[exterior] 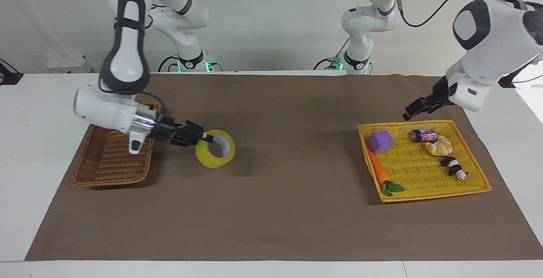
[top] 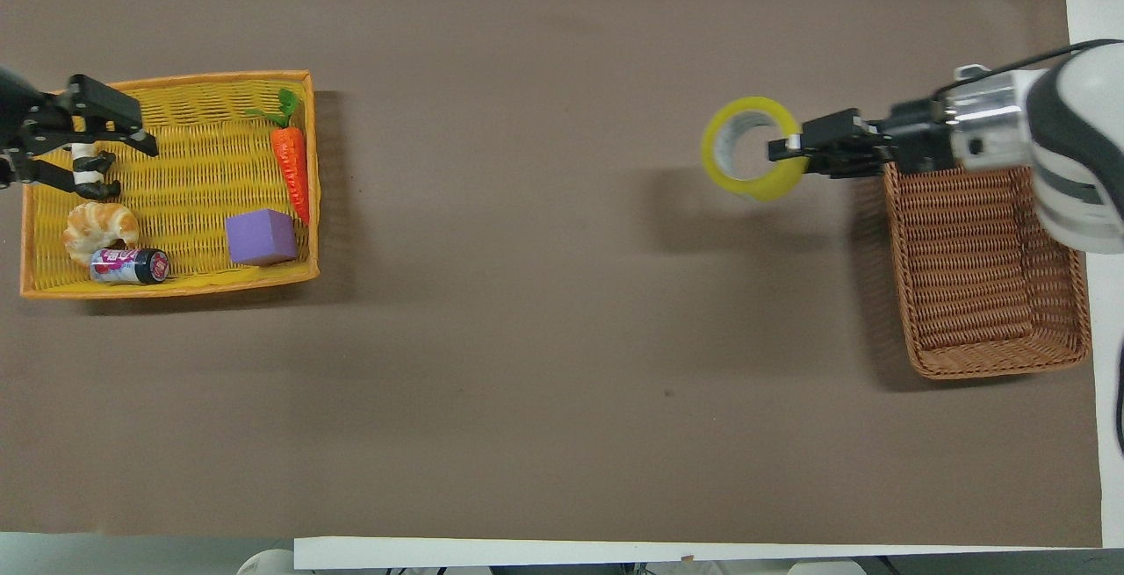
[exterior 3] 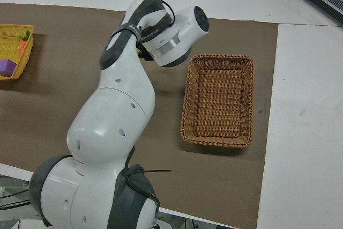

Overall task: Move tape to another basket
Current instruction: 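Carry the tape with the right gripper while the left gripper withdraws, then lower the tape into the wicker basket and open the right gripper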

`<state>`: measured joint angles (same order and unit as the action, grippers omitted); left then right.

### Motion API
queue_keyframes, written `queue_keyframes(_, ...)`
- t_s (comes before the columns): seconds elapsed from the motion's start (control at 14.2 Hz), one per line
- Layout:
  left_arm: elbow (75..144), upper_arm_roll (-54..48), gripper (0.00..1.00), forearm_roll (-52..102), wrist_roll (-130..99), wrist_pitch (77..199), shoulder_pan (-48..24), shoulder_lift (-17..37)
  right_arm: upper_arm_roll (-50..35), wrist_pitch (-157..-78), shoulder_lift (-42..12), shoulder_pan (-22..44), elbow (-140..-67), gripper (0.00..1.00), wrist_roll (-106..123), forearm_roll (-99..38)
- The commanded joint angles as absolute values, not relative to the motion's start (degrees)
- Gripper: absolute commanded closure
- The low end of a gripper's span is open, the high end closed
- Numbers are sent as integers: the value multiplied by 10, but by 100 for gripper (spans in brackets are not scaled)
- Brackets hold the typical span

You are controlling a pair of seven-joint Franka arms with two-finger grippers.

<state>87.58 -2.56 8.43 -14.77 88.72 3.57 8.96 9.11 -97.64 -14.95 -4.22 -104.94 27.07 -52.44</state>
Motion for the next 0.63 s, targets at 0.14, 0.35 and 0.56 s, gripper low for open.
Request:
queue_keyframes(0.14,898,-33,0,83,-145,935,89,78,82,-853,-150,-233,-1010,100,439,-361)
queue_keyframes(0.35,898,-31,0,83,-145,945,97,78,82,-831,-170,-293,-1013,100,527,-329)
queue_keyframes(0.56,903,-31,0,69,-144,947,95,77,82,-842,-188,-295,-1024,100,548,-327)
